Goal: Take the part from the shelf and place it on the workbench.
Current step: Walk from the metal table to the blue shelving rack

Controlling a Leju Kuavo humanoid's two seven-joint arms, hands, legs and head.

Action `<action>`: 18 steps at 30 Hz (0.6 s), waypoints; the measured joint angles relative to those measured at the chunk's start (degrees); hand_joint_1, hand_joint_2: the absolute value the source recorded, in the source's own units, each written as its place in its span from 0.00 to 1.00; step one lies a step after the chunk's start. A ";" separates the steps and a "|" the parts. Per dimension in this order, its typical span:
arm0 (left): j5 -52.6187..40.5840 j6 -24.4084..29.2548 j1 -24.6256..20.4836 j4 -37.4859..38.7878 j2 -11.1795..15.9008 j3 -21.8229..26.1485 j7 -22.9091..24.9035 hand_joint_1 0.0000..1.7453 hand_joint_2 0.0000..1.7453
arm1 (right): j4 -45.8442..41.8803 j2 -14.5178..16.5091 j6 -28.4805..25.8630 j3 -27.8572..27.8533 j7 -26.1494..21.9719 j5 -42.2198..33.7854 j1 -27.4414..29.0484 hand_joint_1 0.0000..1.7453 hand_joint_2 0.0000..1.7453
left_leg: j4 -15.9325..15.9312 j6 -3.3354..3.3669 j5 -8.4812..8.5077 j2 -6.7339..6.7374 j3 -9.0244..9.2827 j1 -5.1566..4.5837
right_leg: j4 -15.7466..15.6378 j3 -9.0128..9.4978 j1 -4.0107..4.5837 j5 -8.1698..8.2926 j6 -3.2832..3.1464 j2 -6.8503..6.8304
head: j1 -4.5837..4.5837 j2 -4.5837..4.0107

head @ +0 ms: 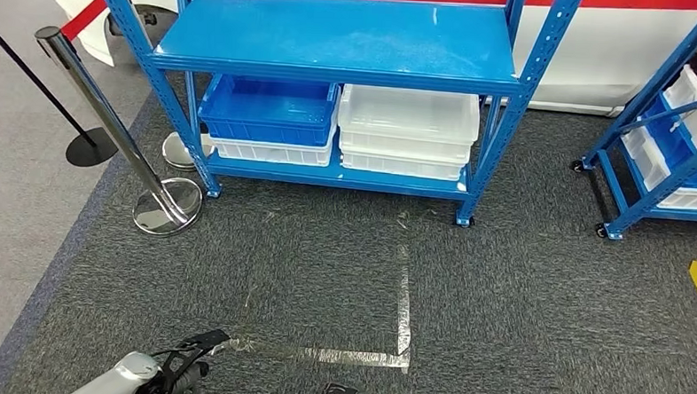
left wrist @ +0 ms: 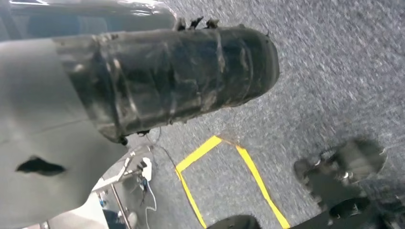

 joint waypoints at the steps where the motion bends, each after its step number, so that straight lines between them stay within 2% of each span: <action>1: 0.75 0.30 0.34 0.00 0.11 0.00 -0.61 0.00 0.00 | 0.01 0.08 -0.05 0.40 -0.23 0.58 -0.04 0.00 0.00 | -3.80 0.15 2.83 0.83 1.22 -0.06 | 0.05 0.46 0.04 -0.37 0.06 -0.37 | -0.01 0.00; 2: 1.53 0.50 0.76 0.01 0.32 0.00 -1.39 0.00 0.00 | 0.01 0.17 -0.26 0.82 -0.56 1.07 -0.09 0.00 0.00 | -7.41 0.37 4.73 2.32 2.38 -0.31 | 0.11 0.88 0.12 -0.68 0.18 -0.75 | 0.01 0.00; 3: 2.21 0.45 1.14 0.01 0.55 0.00 -2.12 0.00 0.00 | 0.01 0.26 -0.45 1.21 -0.83 1.45 -0.14 0.00 0.00 | -10.28 0.73 5.83 3.69 3.25 -0.61 | 0.14 1.13 0.26 -0.93 0.36 -1.12 | -0.04 0.00; 4: 2.65 0.15 1.57 0.02 0.85 0.00 -2.73 0.00 0.00 | 0.02 0.34 -0.57 1.58 -1.04 1.68 -0.21 0.00 0.00 | -11.91 1.14 6.36 4.72 3.72 -0.93 | 0.16 1.30 0.47 -1.19 0.63 -1.55 | -0.07 0.00; 5: 2.83 -0.30 2.06 0.03 1.23 0.00 -3.11 0.00 0.00 | 0.02 0.43 -0.63 1.90 -1.18 1.79 -0.25 0.00 0.00 | -12.31 1.49 6.10 4.98 3.74 -1.20 | 0.15 1.42 0.65 -1.41 0.95 -2.07 | -0.09 0.00; 7: 2.70 -0.99 3.23 0.05 2.00 0.00 -3.61 0.00 0.00 | 0.03 0.59 -0.85 2.45 -1.22 1.77 -0.33 0.00 0.00 | -12.60 2.21 6.75 3.78 4.02 -1.02 | 0.25 1.66 0.88 -2.02 1.68 -2.74 | -0.11 0.00; 9: 2.35 -1.04 4.15 0.08 2.78 0.00 -4.26 0.00 0.00 | 0.03 0.67 -1.36 2.86 -1.41 1.68 -0.42 0.00 0.00 | -12.90 2.82 7.07 2.57 4.26 -0.61 | 2.73 0.85 0.66 -3.92 2.33 -1.27 | -0.01 0.00; 11: 2.07 -0.77 4.52 0.09 3.49 0.00 -4.98 0.00 0.00 | 0.09 0.65 -2.17 3.15 -1.87 1.61 -0.40 0.00 0.00 | -12.95 3.32 7.12 1.40 4.32 -0.51 | 9.49 -2.22 0.32 -7.48 2.71 0.73 | 0.15 0.00; 12: 1.98 -0.62 4.72 0.09 3.76 0.00 -5.26 0.00 0.00 | 0.13 0.64 -2.75 3.27 -2.15 1.46 -0.33 0.00 0.00 | -12.91 3.49 7.09 0.92 4.31 -0.52 | 13.21 -4.10 0.24 -8.93 2.79 1.08 | 0.18 0.00; 13: 1.96 -0.50 5.00 0.09 4.08 0.00 -5.45 0.00 0.00 | 0.16 0.63 -3.41 3.35 -2.44 1.22 -0.25 0.00 0.00 | -12.88 3.50 7.03 0.44 4.32 -0.53 | 15.78 -5.53 0.23 -9.55 2.86 1.22 | 0.19 0.00; 14: 1.98 -0.49 5.34 0.09 4.37 0.00 -5.56 0.00 0.00 | 0.18 0.63 -3.99 3.39 -2.70 0.91 -0.22 0.00 0.00 | -12.81 3.47 6.96 0.05 4.35 -0.54 | 16.22 -6.01 0.21 -8.98 2.87 1.28 | 0.20 0.00; 15: 2.02 -0.63 5.61 0.10 4.61 0.00 -5.53 0.00 0.00 | 0.18 0.63 -4.40 3.41 -2.88 0.56 -0.27 0.00 0.00 | -12.71 3.38 6.87 -0.29 4.39 -0.53 | 14.39 -5.42 0.17 -7.36 2.83 1.30 | 0.19 0.00; 17: 2.07 -1.21 5.79 0.11 4.98 0.00 -5.18 0.00 0.00 | 0.18 0.63 -4.60 3.42 -2.89 -0.13 -0.56 0.00 0.00 | -12.30 3.03 6.57 -0.87 4.35 -0.58 | 6.74 -2.19 0.14 -3.34 2.55 1.55 | 0.20 0.00; 18: 2.05 -1.50 5.69 0.11 5.09 0.00 -4.82 0.00 0.00 | 0.18 0.64 -4.45 3.42 -2.69 -0.48 -0.74 0.00 0.00 | -12.03 2.78 6.41 -1.11 4.26 -0.65 | 3.60 -0.83 0.12 -2.13 2.37 1.70 | 0.17 0.00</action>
